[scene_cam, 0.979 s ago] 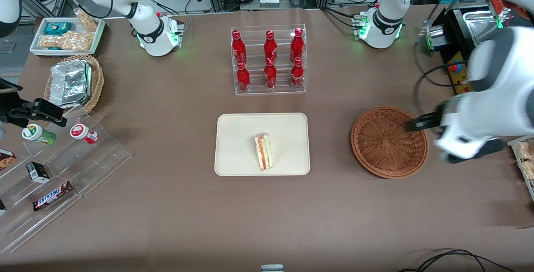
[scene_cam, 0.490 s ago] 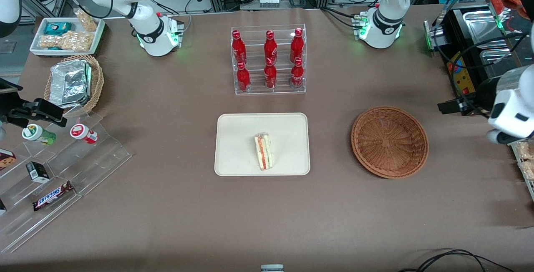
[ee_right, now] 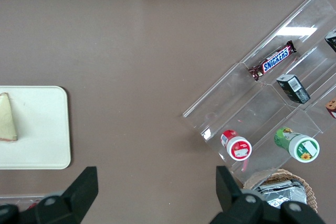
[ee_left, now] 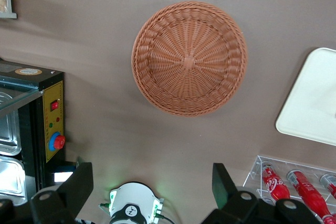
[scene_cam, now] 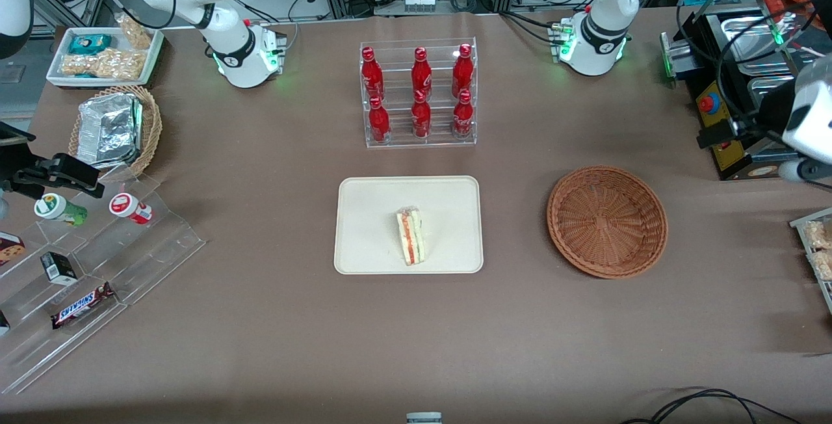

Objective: Place sandwich from basket to tray

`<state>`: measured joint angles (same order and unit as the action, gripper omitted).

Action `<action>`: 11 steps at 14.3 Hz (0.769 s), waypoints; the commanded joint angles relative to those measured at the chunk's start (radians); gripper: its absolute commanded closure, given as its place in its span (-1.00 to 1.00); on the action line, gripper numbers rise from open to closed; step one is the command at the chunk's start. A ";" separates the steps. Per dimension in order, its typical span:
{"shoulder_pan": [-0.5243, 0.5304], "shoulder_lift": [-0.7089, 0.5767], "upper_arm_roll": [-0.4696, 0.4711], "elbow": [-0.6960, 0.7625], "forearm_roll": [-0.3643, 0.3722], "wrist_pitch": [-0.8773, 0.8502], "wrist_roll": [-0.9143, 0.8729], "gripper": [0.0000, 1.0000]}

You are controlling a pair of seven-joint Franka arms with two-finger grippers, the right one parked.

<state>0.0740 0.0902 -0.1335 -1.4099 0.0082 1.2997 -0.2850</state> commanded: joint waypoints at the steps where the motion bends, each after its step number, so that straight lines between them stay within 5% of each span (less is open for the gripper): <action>1: 0.079 -0.082 -0.098 -0.070 -0.002 0.029 0.009 -1.00; 11: 0.086 -0.107 -0.112 -0.084 0.044 0.047 0.009 -1.00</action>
<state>0.1503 0.0025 -0.2376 -1.4795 0.0378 1.3241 -0.2851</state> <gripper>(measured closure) 0.000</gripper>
